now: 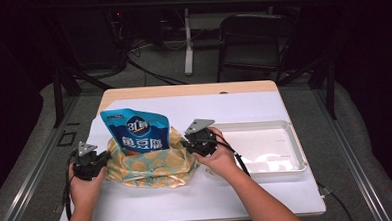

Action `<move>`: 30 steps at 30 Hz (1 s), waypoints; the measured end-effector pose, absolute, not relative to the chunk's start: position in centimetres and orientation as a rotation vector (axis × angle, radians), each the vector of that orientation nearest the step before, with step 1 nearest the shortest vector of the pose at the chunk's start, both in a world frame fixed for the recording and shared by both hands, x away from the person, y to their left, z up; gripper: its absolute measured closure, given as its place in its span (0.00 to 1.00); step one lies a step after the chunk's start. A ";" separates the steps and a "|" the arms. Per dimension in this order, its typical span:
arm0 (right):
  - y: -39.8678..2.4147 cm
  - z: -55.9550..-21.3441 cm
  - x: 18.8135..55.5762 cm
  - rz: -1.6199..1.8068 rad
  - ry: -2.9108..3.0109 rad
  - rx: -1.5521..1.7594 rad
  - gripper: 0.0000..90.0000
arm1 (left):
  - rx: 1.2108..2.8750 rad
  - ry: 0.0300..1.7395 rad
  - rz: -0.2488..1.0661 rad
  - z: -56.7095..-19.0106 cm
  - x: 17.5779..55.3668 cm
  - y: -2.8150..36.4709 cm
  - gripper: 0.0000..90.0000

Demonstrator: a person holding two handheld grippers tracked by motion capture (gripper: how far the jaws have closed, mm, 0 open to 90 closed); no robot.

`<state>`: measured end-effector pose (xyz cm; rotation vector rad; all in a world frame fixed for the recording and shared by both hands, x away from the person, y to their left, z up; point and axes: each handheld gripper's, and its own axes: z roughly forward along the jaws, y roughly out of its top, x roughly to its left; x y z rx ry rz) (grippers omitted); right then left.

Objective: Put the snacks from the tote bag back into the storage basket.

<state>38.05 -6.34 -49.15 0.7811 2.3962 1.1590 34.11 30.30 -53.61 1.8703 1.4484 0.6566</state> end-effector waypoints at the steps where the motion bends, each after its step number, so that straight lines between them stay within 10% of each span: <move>1: -6.5 -48.9 37.6 1.188 2.377 0.777 0.75 | 1.870 1.449 0.656 -53.6 34.1 30.3 0.96; 18: -5.9 -49.8 32.7 1.379 2.348 0.644 0.48 | 1.855 1.443 0.657 -53.7 34.0 30.2 0.94; 30: -4.9 -50.9 33.3 1.302 2.391 0.657 0.68 | 1.853 1.442 0.653 -53.8 34.0 30.1 0.94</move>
